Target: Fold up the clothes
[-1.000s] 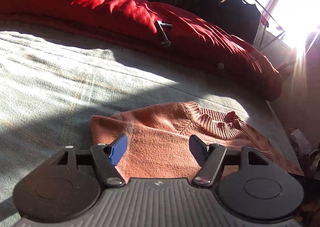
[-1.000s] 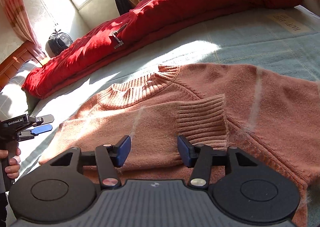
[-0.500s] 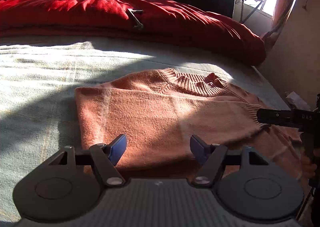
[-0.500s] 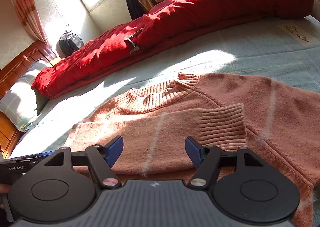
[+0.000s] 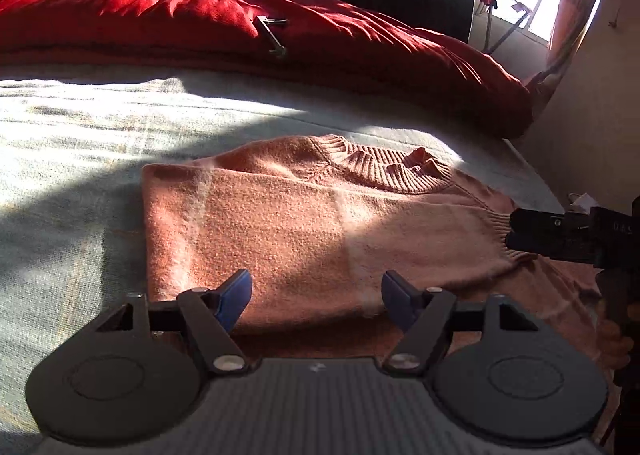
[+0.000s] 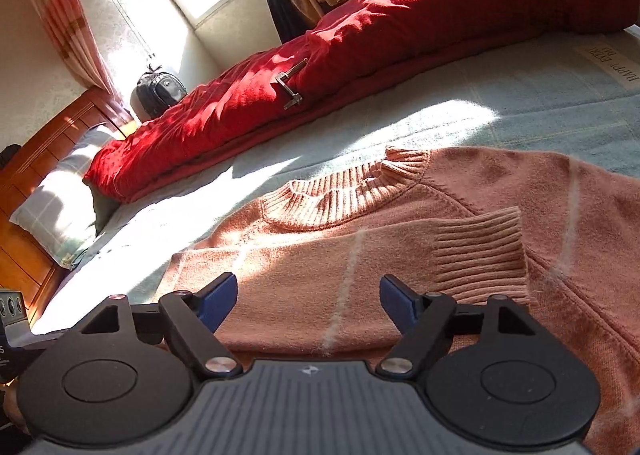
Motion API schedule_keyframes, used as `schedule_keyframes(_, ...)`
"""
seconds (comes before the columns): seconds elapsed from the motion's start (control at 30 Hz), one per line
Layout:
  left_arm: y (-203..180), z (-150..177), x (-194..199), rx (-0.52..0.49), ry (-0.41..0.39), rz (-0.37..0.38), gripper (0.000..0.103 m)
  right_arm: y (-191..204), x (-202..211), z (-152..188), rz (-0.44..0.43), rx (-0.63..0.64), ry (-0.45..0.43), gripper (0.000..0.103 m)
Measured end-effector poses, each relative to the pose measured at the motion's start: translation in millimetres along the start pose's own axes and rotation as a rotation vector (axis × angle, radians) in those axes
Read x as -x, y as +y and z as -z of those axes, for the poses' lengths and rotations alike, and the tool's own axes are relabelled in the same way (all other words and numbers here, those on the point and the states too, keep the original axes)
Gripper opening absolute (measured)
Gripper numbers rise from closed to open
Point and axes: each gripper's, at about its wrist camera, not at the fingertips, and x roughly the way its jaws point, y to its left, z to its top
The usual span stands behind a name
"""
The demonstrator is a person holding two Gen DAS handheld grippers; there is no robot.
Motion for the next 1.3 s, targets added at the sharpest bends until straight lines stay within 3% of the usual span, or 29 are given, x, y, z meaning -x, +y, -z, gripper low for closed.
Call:
schedule_keyframes(0.17, 8, -1, -14, 0.086, 0.046, -0.037, 0.072, -6, -11, 9, 0.021, -0.072, 0.048, 0.082)
schedule_keyframes(0.3, 2, -5, 14, 0.107, 0.04, -0.061, 0.072, -17, 10, 9, 0.044, -0.122, 0.018, 0.084)
schedule_keyframes(0.53, -16, -18, 81, 0.087, 0.04, 0.006, 0.073, -9, 53, 5, -0.026, -0.126, 0.003, 0.094)
schedule_keyframes(0.7, -34, -35, 121, 0.028, -0.001, 0.026, 0.088, -1, 65, 13, -0.083, -0.132, 0.046, 0.103)
schedule_keyframes(0.77, -34, -29, 117, 0.029, -0.001, 0.055, 0.091, -1, 64, 21, -0.098, -0.152, 0.069, 0.103)
schedule_keyframes(0.87, -22, -7, 81, 0.09, 0.08, 0.075, 0.091, -3, 58, 36, -0.065, -0.18, 0.129, 0.103)
schedule_keyframes(1.1, 20, 37, 36, 0.184, 0.097, -0.013, 0.09, -9, 71, 66, -0.022, -0.201, 0.191, 0.103)
schedule_keyframes(1.2, 28, 47, 46, 0.203, 0.074, -0.024, 0.09, -18, 83, 77, -0.02, -0.212, 0.182, 0.103)
schedule_keyframes(1.3, 26, 52, 63, 0.204, 0.092, -0.15, 0.089, -27, 86, 85, -0.026, -0.236, 0.181, 0.103)
